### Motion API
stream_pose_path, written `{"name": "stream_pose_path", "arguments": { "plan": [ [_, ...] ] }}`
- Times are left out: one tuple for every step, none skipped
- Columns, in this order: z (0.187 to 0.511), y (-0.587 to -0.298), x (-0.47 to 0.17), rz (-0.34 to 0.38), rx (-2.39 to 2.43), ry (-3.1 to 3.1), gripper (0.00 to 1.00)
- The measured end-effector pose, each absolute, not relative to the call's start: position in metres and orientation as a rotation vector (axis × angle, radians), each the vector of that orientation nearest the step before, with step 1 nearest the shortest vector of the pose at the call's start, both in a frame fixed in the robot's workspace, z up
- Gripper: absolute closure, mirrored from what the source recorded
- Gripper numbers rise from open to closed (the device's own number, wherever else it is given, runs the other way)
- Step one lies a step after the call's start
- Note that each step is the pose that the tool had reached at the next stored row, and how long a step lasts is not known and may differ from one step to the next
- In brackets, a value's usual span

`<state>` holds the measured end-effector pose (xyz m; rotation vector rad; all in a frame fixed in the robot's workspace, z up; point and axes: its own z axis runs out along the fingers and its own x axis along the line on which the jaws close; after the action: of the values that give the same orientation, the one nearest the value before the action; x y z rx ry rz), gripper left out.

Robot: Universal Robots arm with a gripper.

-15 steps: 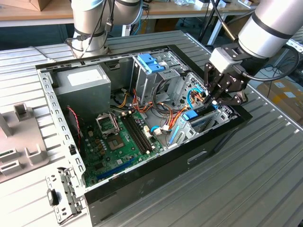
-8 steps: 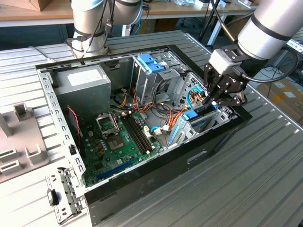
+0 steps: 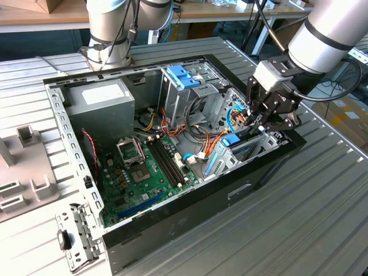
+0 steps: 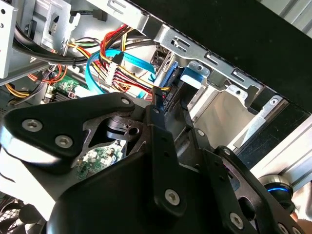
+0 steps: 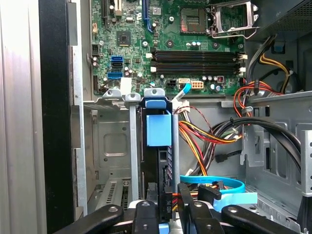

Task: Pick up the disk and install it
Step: 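Insert the first disk wire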

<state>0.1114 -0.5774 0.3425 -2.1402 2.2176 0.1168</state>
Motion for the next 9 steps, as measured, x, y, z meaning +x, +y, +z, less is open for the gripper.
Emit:
{"name": "stream_pose_path", "arguments": {
  "plan": [
    [0.343,-0.578,0.111,0.117,-2.140,2.218,0.69],
    [0.343,-0.578,0.111,0.117,-2.140,2.218,0.69],
    [0.343,-0.578,0.111,0.117,-2.140,2.218,0.69],
    [0.344,-0.578,0.111,0.117,-2.140,2.218,0.69],
    [0.346,-0.578,0.111,0.117,-2.140,2.218,0.69],
    [0.347,-0.578,0.111,0.117,-2.140,2.217,0.69],
    [0.349,-0.578,0.111,0.118,-2.140,2.217,0.69],
    [0.352,-0.578,0.111,0.118,-2.140,2.217,0.69],
    [0.355,-0.578,0.111,0.119,-2.139,2.217,0.69]
  ]
}}
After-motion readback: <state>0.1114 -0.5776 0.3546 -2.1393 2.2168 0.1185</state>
